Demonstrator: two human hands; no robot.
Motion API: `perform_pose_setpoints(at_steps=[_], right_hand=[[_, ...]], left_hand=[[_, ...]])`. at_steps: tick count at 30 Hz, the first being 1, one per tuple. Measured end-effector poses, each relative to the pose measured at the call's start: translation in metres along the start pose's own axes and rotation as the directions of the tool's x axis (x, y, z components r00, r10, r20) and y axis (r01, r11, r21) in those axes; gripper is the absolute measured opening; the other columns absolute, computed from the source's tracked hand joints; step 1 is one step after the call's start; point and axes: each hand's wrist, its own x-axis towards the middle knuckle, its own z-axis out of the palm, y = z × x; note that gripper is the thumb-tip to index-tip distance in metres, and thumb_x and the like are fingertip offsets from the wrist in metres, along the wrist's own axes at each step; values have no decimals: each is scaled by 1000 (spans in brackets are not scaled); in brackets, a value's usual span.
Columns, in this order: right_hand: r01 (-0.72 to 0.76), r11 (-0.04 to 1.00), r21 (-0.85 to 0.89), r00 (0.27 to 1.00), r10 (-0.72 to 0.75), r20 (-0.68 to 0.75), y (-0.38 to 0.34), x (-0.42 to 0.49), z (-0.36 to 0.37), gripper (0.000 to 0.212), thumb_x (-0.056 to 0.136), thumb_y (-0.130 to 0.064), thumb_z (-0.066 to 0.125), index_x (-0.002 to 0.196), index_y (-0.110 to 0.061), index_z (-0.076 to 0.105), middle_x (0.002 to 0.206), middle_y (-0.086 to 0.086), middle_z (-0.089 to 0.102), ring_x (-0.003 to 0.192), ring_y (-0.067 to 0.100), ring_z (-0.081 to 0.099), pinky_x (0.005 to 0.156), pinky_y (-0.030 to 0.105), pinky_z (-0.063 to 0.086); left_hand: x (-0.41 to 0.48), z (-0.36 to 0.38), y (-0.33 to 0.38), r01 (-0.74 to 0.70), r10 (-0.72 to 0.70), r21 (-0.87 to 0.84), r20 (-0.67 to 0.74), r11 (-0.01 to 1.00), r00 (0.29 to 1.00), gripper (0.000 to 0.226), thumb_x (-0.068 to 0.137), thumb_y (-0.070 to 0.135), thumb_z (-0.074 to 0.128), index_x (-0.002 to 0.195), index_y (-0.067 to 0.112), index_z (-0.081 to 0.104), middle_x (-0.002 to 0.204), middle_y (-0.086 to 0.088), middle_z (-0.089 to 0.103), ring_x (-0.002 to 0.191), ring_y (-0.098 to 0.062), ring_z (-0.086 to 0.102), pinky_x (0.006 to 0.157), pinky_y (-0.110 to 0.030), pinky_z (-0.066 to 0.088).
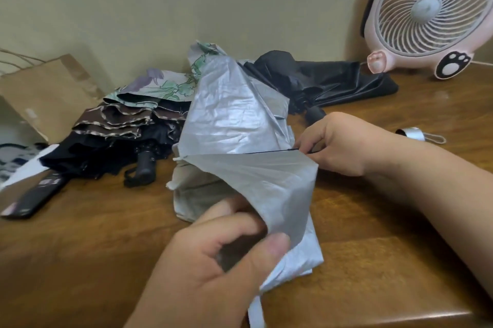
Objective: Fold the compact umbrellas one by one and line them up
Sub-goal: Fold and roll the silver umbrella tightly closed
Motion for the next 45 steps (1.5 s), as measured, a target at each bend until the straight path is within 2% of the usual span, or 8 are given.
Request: perform_pose_setpoints(at_steps=[3,7,13,21,29,34,40,45], right_hand=[[42,999,-27,999,-43,-15,-6,-6,-1,15,85,-22,78,83,-36,82,92,-19,75,85,5,69,84,35,58],[170,973,-158,984,-175,-16,-19,-15,-7,14,80,-31,80,94,-31,83,115,-15,67,101,-1,54,86,2,38],[122,993,-3,990,-121,73,-42,-41,-27,41,71,-44,86,111,-39,76,103,-16,62,94,3,58,82,15,47],[-28,931,363,993,-14,114,-57,-73,3,63,82,-26,83,139,-34,58,91,5,72,78,15,65,82,37,55],[-198,796,572,978,199,62,-67,-64,13,34,90,-20,76,123,-13,69,75,10,70,67,27,56,63,38,47],[-145,746,650,979,14,203,-61,-69,16,25,90,-13,75,113,-5,72,69,14,69,51,19,44,50,30,26],[-251,566,785,927,-92,362,-56,-66,18,31,88,-19,72,92,9,60,70,15,69,39,12,42,58,44,10],[-409,356,840,866,-138,481,-53,-68,20,15,94,-11,65,86,-5,53,62,9,66,34,7,42,38,21,18]], left_hand=[[-4,0,-13,115,-112,38,-72,993,991,33,68,52,72,80,22,79,99,5,75,103,-9,70,93,-32,53],[-4,-5,-23,305,-348,-435,-19,847,937,33,62,29,82,82,4,75,98,-30,70,97,-38,69,92,-49,57],[-9,-15,-21,179,-277,-690,-32,701,960,44,55,23,95,91,2,80,113,-29,71,110,-39,71,84,-43,60],[-3,-23,-31,163,-272,-702,-45,693,961,46,72,0,69,118,-1,72,132,-24,66,126,-36,63,100,-44,54],[2,-23,-22,172,-243,-723,6,669,970,67,58,15,70,124,8,70,133,-21,67,122,-33,66,93,-40,58],[1,-28,-27,195,-218,-708,60,679,974,70,60,18,79,129,9,69,139,-22,63,128,-35,62,96,-40,57],[3,-29,-36,265,-217,-676,157,688,964,86,72,15,81,146,-9,45,149,-28,50,142,-41,46,114,-50,38],[0,-31,-41,257,-200,-641,162,723,966,76,69,18,85,136,-5,59,147,-27,54,139,-39,51,112,-49,42]])
